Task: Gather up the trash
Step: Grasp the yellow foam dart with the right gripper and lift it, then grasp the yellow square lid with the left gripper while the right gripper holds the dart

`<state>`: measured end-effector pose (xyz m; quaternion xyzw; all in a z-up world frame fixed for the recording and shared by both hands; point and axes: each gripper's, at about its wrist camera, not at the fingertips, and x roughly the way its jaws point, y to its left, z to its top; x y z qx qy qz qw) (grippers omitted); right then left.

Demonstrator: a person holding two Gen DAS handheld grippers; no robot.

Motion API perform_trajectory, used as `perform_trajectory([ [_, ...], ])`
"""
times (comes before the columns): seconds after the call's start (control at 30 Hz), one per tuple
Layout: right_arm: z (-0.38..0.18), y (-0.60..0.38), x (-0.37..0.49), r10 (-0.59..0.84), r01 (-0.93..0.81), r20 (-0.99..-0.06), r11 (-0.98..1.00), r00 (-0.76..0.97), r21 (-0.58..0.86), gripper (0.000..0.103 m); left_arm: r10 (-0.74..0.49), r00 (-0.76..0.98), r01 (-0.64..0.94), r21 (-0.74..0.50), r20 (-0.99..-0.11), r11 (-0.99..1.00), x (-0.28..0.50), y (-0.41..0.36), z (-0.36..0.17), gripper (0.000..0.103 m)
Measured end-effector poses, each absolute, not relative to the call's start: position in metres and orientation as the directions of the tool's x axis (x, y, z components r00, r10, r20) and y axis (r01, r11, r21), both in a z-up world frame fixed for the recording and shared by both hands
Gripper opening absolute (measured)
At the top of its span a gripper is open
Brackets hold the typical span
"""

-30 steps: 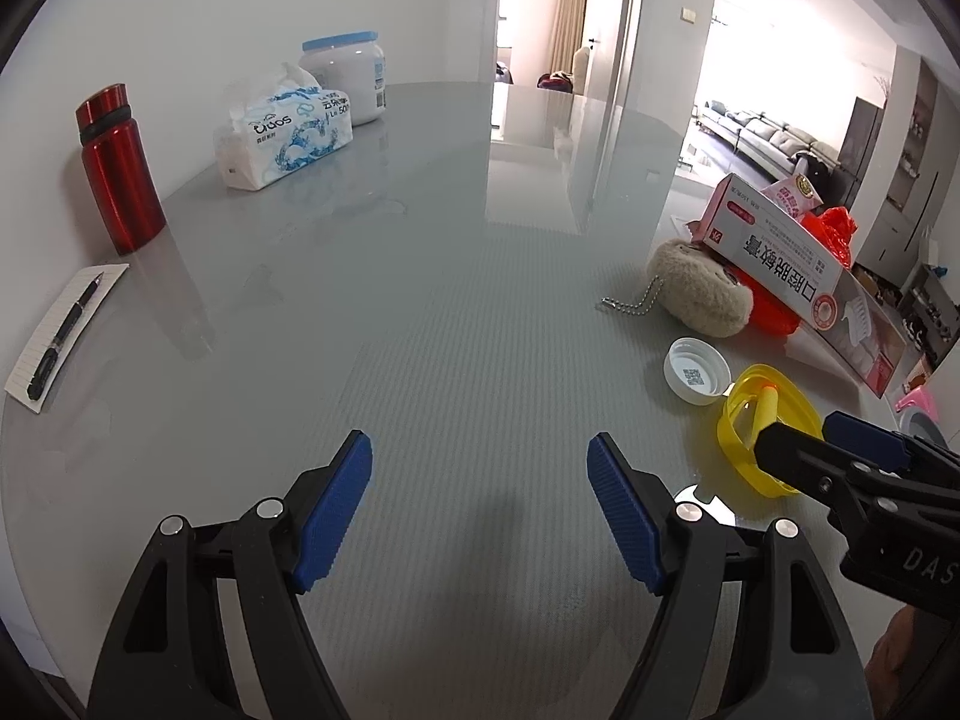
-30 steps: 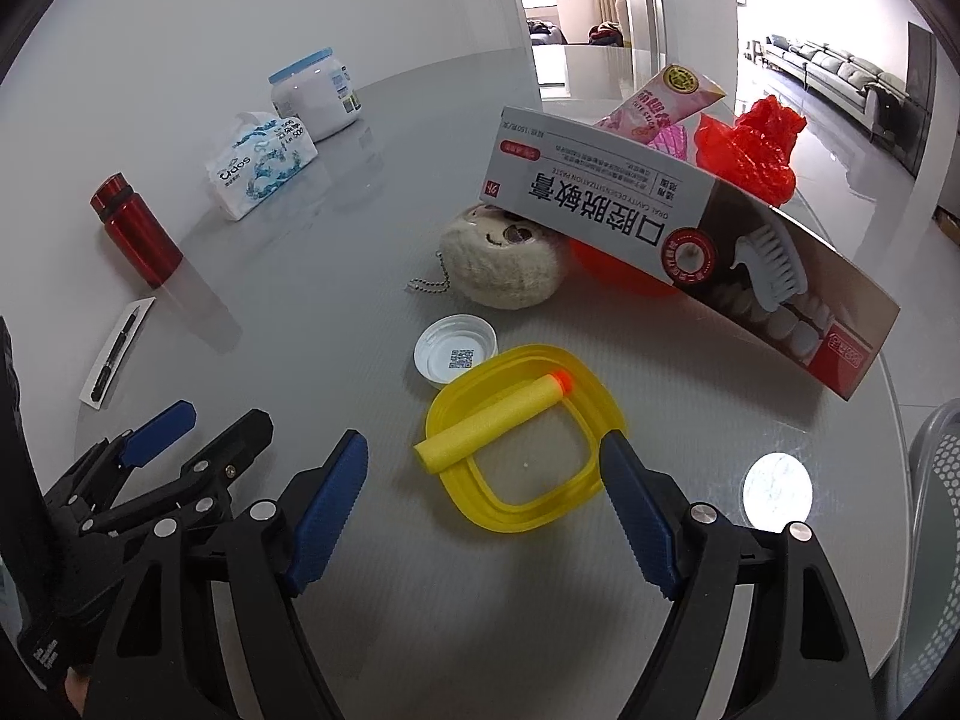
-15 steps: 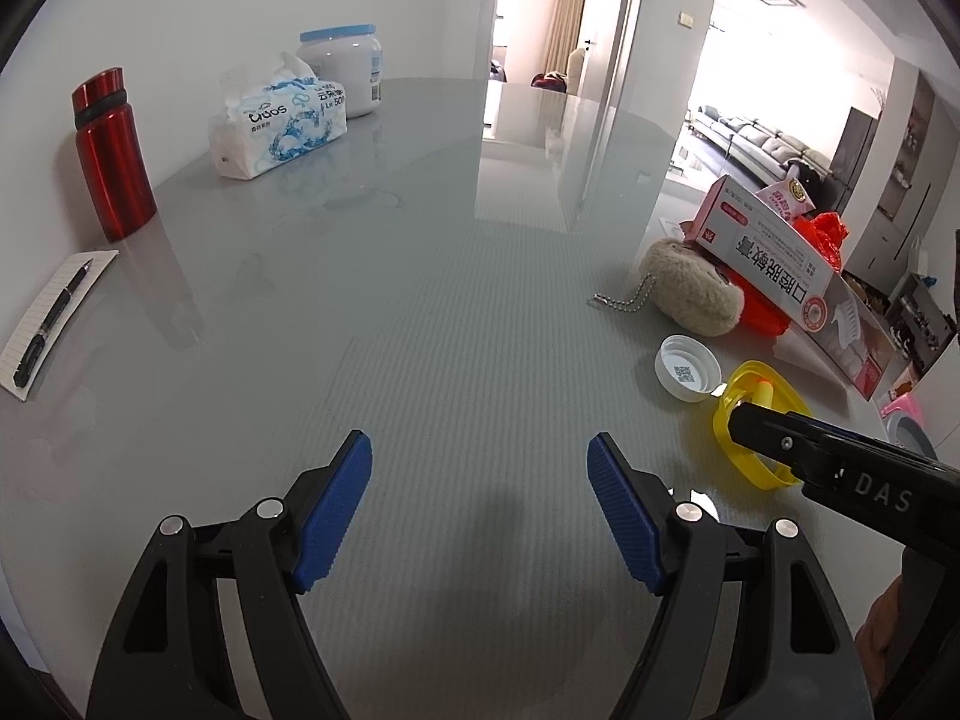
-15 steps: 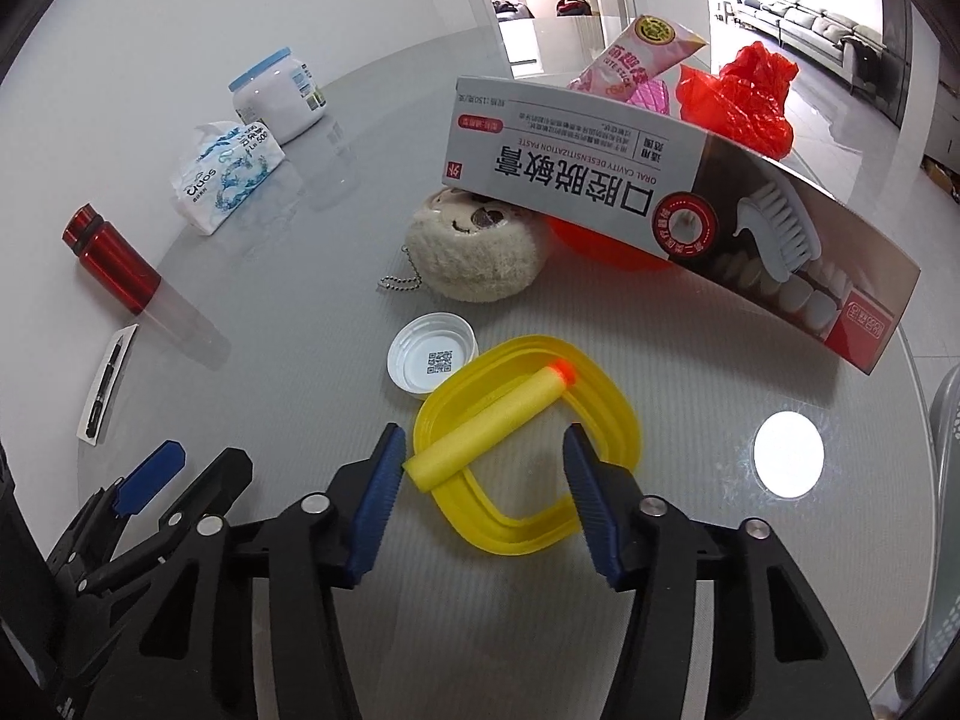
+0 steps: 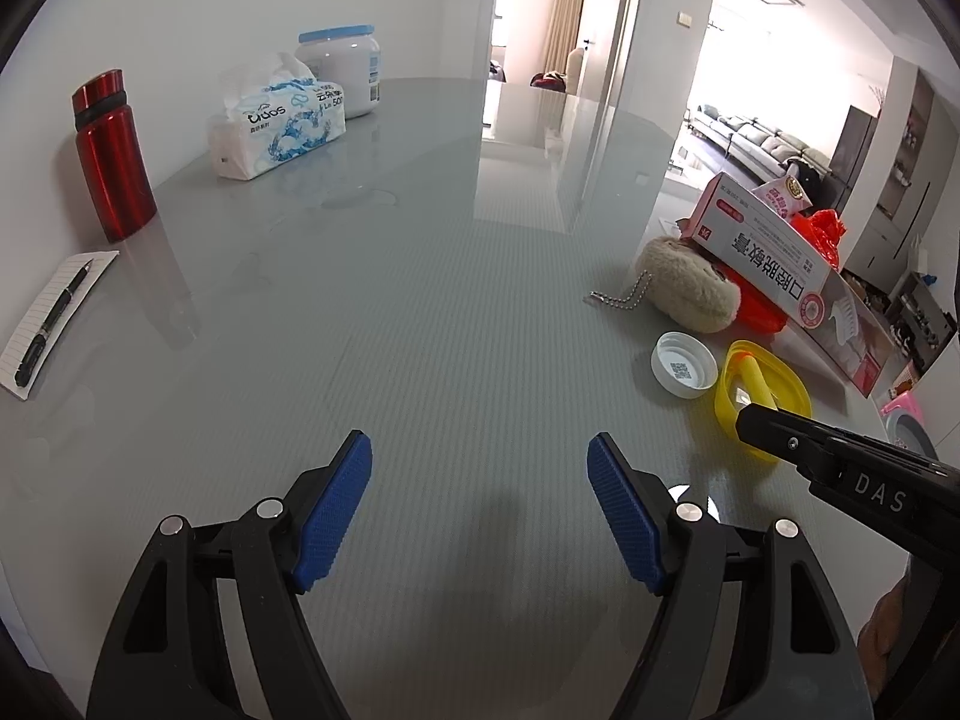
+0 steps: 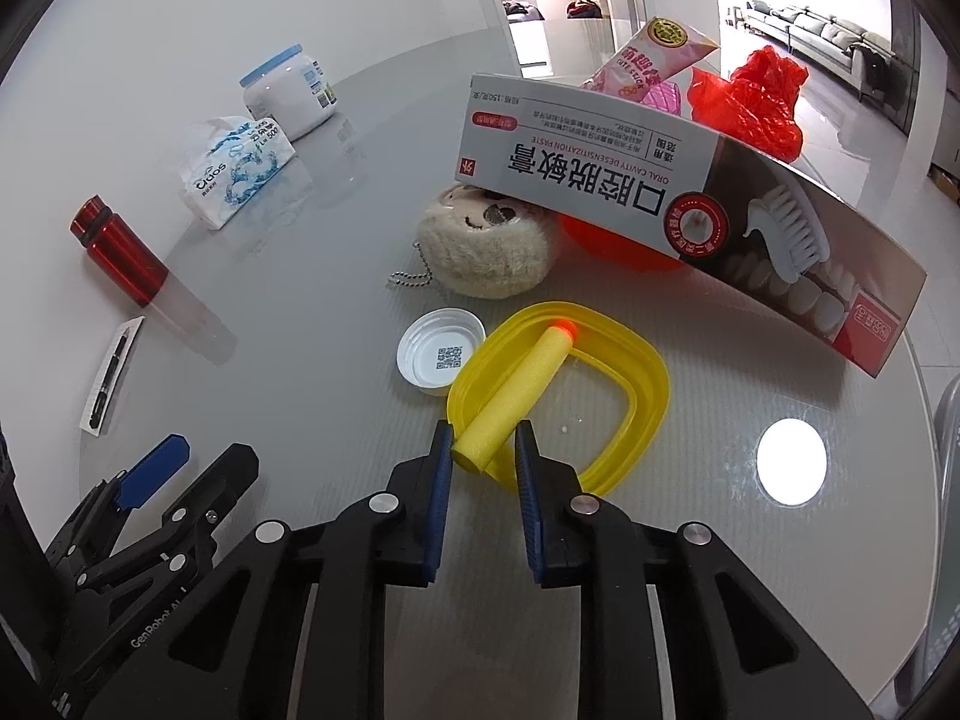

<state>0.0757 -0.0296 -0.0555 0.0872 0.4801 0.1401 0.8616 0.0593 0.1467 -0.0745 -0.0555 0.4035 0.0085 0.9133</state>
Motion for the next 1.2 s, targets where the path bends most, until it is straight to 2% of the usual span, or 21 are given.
perform_trajectory([
  [0.4,-0.034,-0.059,0.049,0.352,-0.163,-0.76,0.935,0.547,0.316,0.016,-0.071,0.675,-0.007,-0.102,-0.735,0.995,0.054,0.121,-0.067,0.073],
  [0.8,-0.021,-0.124,0.016,0.28,-0.062,-0.738,0.949,0.614,0.308,0.016,-0.189,0.644,0.123,-0.144,-0.741,0.982,0.061,0.049,-0.067,0.076],
  [1.2,-0.02,-0.172,0.0,0.266,-0.002,-0.718,0.938,0.643,0.346,0.013,-0.195,0.587,0.145,-0.135,-0.786,0.98,0.091,-0.003,-0.081,0.076],
])
